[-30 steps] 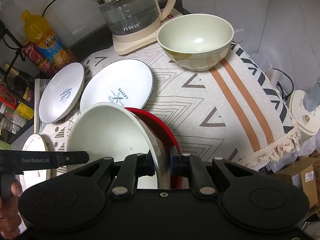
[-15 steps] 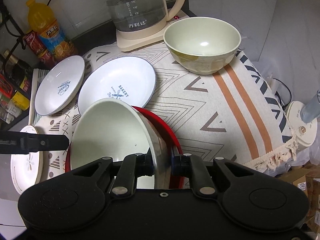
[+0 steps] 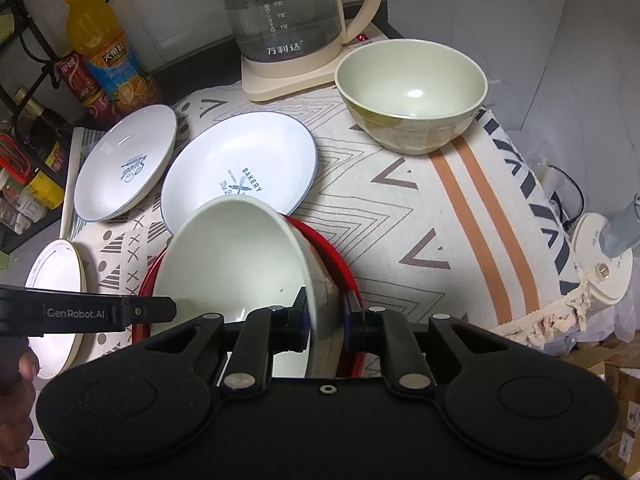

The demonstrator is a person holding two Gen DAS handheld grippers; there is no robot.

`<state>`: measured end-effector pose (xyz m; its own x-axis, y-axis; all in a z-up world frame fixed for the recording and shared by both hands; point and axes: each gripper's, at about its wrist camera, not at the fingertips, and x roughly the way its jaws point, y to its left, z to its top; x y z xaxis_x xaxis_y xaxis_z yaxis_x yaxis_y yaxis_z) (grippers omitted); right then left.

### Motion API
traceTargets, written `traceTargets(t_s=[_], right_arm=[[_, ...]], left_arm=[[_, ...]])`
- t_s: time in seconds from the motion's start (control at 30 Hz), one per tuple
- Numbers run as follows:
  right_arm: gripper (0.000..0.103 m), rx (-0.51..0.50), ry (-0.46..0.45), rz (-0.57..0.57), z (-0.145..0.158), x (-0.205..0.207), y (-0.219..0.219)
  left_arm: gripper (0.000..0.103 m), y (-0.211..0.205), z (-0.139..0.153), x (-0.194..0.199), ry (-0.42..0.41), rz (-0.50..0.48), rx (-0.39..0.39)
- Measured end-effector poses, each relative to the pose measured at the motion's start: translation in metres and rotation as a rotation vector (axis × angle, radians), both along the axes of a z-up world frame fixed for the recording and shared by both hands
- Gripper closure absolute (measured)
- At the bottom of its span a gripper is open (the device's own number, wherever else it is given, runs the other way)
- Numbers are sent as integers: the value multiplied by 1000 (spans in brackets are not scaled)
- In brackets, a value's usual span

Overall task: Organize plates and bowls
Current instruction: 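Open the left gripper while the right gripper releases the green bowl rim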

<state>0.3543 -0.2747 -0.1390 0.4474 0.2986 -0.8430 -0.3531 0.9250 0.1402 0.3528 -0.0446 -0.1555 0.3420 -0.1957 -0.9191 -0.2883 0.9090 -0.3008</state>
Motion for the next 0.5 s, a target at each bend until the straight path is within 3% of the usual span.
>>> traceTargets(t_s=[0.2,0.5], right_arm=[[87,8,-24,-7,7,-2,-8],[85,82,-11,-25,16,-4,-21]], left_arm=[[81,1,4,1,-19,6,-4],[77,0,22,5,-45,5,23]])
